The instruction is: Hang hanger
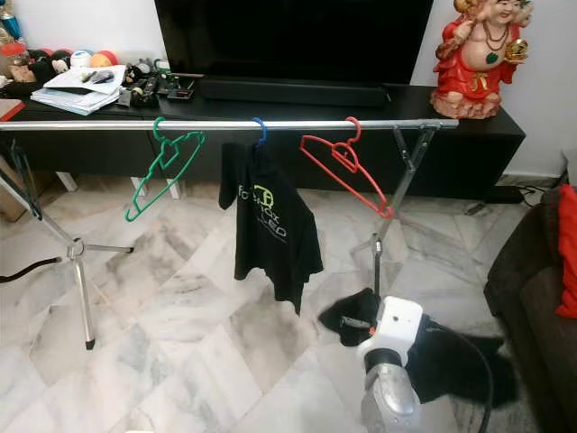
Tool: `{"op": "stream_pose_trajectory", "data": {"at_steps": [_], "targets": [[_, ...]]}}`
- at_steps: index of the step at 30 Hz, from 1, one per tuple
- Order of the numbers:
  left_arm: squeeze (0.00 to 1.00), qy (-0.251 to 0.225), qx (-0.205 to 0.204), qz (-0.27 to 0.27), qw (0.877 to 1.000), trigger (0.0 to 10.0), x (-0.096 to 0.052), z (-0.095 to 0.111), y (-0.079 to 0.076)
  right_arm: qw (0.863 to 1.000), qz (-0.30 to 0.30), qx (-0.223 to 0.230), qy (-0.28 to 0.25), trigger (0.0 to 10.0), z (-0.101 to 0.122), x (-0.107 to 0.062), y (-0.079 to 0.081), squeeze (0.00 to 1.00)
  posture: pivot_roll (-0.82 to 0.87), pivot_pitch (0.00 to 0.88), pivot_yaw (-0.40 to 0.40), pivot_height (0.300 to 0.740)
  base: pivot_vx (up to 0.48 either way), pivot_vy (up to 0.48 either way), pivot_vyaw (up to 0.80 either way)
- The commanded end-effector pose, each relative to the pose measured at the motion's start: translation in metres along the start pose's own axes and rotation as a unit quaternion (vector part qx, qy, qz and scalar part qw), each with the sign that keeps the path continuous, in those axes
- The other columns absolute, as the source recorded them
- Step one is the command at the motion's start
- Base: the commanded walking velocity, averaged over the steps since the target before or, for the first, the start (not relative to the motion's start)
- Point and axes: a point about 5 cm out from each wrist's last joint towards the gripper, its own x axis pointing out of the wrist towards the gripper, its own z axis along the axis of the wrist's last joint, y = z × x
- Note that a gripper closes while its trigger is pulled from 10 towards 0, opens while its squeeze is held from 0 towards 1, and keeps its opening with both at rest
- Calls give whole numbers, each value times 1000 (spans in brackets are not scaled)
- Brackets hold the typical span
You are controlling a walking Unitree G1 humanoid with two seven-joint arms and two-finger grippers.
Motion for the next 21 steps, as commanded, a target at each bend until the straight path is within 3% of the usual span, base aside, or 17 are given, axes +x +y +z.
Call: {"op": "stream_pose_trajectory", "data": {"at_steps": [1,10,12,13,15,21], "targets": [[0,28,-6,-6,1000,10000,-8,-16,-4,1000,-5,-4,-8,10000,0,-2,-4,0,-47,73,35,721,0,0,0],[0,21,0,-17,1000,10000,-9,-17,-6,999,-33,-27,-14,10000,-1,-3,-18,0,-53,59,33,721,0,0,0],[0,-30,-6,-10,999,10000,-3,1,5,999,-38,-28,-16,10000,-1,-4,-21,0,-52,55,34,721,0,0,0],[0,-142,-13,6,990,10000,8,48,35,999,-41,-29,-16,10000,-2,-4,-22,0,-50,53,34,721,0,0,0],[0,-197,-12,11,980,10000,8,74,51,999,-43,-31,-13,10000,-3,-5,-23,0,-49,51,34,721,0,0,0],[0,-217,-9,13,976,10000,5,81,56,999,-43,-31,-9,10000,-8,-7,-23,0,-44,43,33,721,0,138,0]]}}
